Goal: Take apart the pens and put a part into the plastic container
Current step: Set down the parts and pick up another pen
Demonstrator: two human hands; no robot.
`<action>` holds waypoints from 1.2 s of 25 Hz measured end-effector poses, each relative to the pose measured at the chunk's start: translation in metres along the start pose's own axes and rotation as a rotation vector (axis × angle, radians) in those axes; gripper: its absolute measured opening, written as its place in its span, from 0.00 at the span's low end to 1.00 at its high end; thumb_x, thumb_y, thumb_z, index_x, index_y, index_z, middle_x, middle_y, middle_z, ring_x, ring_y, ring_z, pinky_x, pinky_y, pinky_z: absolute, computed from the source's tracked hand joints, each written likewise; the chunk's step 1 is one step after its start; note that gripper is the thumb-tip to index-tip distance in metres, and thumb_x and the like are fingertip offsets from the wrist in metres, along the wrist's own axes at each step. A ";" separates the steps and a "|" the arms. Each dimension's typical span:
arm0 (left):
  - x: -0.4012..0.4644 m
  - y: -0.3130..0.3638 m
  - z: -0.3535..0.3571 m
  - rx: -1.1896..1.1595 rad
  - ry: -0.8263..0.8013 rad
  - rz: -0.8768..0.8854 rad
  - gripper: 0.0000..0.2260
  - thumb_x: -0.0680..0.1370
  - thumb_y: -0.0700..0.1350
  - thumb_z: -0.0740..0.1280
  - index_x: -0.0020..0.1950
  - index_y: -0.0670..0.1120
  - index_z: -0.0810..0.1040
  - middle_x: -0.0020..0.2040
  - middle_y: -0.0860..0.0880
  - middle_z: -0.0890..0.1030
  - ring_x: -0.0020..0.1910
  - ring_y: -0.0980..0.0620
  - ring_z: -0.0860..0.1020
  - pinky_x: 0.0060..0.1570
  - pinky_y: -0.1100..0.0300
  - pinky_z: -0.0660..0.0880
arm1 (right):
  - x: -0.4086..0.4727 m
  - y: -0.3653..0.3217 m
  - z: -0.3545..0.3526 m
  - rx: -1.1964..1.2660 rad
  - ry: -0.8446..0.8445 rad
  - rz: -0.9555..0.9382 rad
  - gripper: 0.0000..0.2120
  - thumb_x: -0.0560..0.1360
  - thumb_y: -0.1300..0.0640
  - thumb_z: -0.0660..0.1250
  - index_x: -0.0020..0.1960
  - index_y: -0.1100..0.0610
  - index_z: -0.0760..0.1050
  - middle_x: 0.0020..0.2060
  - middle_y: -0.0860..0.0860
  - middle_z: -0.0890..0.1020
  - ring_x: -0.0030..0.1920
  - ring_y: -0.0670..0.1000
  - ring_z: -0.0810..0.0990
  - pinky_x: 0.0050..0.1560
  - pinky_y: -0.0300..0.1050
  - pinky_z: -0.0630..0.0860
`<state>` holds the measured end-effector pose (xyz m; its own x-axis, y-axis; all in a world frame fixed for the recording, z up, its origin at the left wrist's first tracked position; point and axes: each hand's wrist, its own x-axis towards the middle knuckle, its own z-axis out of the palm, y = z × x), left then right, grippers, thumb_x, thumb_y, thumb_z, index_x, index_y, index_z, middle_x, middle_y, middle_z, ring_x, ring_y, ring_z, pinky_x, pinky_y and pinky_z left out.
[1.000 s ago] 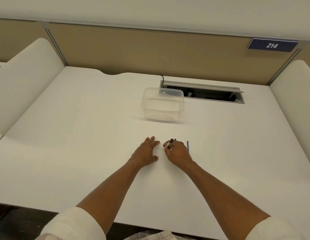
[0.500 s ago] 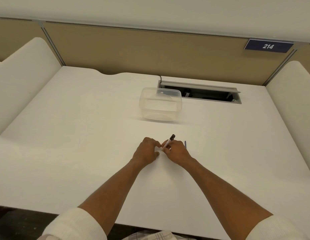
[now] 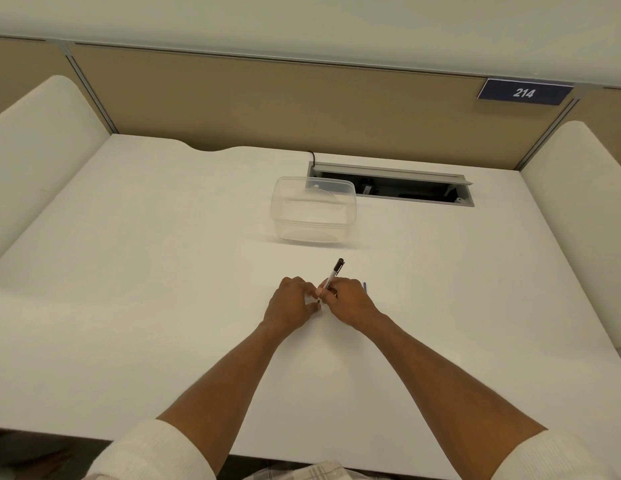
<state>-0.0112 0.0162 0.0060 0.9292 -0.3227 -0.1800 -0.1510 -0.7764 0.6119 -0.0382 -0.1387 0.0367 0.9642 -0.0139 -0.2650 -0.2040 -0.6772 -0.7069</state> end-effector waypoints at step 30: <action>-0.020 -0.015 -0.052 -0.084 0.185 0.006 0.02 0.75 0.46 0.68 0.46 0.49 0.80 0.42 0.53 0.84 0.42 0.52 0.81 0.44 0.56 0.78 | -0.013 -0.021 0.016 -0.057 0.168 0.210 0.12 0.74 0.50 0.70 0.42 0.56 0.70 0.39 0.53 0.79 0.39 0.56 0.77 0.39 0.48 0.72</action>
<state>-0.0101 0.0623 0.0403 0.9758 -0.2157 -0.0363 -0.1349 -0.7245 0.6760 -0.0495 -0.1132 0.0445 0.9175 -0.2765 -0.2860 -0.3968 -0.6871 -0.6087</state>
